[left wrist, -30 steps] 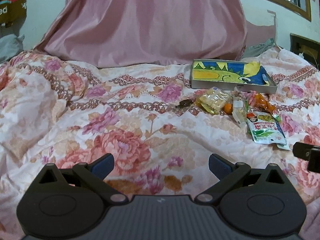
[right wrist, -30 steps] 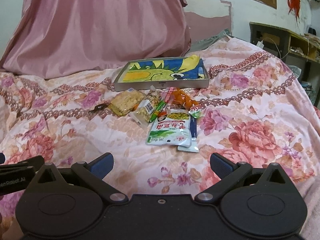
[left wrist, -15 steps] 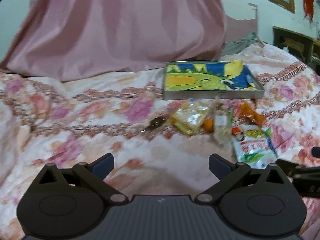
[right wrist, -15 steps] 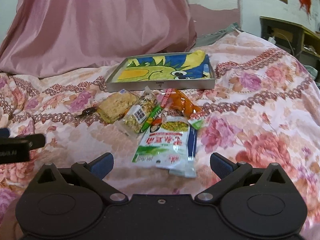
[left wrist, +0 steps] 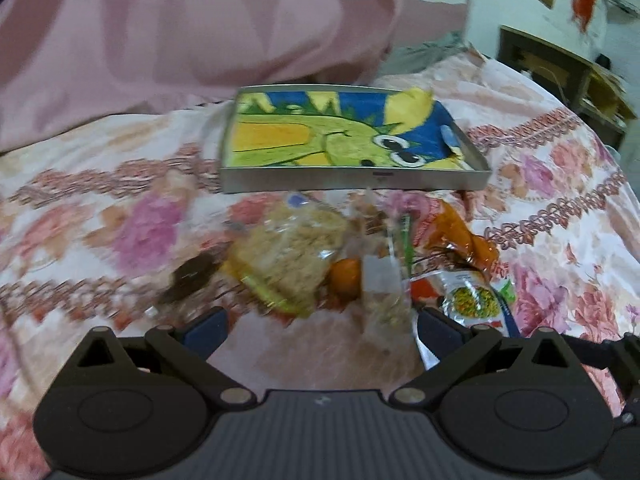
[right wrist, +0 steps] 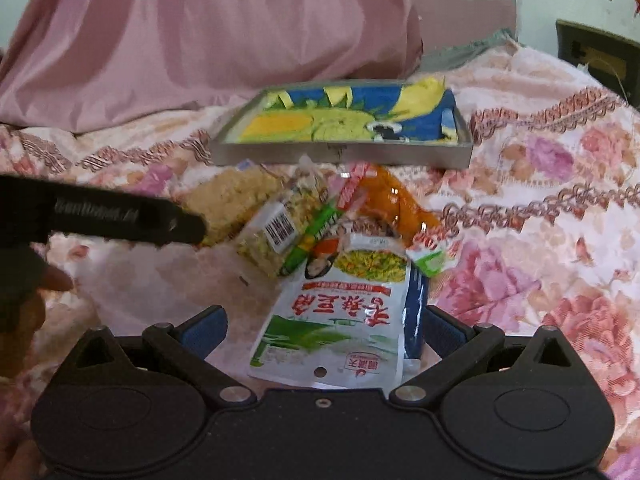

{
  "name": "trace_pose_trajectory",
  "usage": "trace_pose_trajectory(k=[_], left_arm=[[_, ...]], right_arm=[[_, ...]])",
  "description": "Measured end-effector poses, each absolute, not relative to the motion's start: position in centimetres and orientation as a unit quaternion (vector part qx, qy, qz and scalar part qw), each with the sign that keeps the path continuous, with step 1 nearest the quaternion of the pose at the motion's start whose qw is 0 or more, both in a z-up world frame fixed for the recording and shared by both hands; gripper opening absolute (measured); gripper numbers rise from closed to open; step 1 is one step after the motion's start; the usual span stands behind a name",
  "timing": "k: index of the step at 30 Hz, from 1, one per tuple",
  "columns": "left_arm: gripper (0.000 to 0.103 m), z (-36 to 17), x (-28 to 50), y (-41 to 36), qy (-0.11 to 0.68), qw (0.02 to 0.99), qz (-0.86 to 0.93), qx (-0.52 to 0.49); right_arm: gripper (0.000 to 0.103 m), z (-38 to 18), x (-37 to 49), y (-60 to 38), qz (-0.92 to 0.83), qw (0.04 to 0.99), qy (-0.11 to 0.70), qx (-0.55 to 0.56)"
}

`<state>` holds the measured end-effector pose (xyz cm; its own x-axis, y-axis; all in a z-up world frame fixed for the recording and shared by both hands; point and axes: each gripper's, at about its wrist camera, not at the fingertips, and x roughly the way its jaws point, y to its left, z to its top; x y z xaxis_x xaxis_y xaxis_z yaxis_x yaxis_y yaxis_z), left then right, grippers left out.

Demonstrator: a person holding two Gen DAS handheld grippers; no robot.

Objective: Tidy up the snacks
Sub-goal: 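Grasp the clear nut bar pack with the left gripper while the right grasps the green pea bag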

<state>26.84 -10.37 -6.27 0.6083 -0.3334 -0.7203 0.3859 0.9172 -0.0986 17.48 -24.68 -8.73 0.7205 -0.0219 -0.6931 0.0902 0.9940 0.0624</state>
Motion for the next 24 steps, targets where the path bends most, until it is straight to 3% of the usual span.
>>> trace_pose_trajectory(k=[6,12,19,24], left_arm=[[0.102,-7.9,28.8,-12.0,0.411,0.878,-0.243,0.034],[0.086,-9.0,29.7,-13.3,0.435,0.858,-0.273,0.02],[0.056,-9.7,31.1,-14.4,0.455,0.843,-0.285,-0.003],[0.054,-9.6,32.0,-14.9,0.463,0.839,-0.285,-0.002]], right_arm=[[0.099,-10.1,18.7,-25.2,-0.053,0.926,0.37,0.045],[0.094,-11.1,19.2,-25.5,-0.04,0.921,0.382,0.066],[0.095,-11.9,19.9,-25.3,-0.047,0.918,0.389,0.067],[0.098,-12.5,20.7,-24.6,-0.057,0.919,0.388,0.037]])
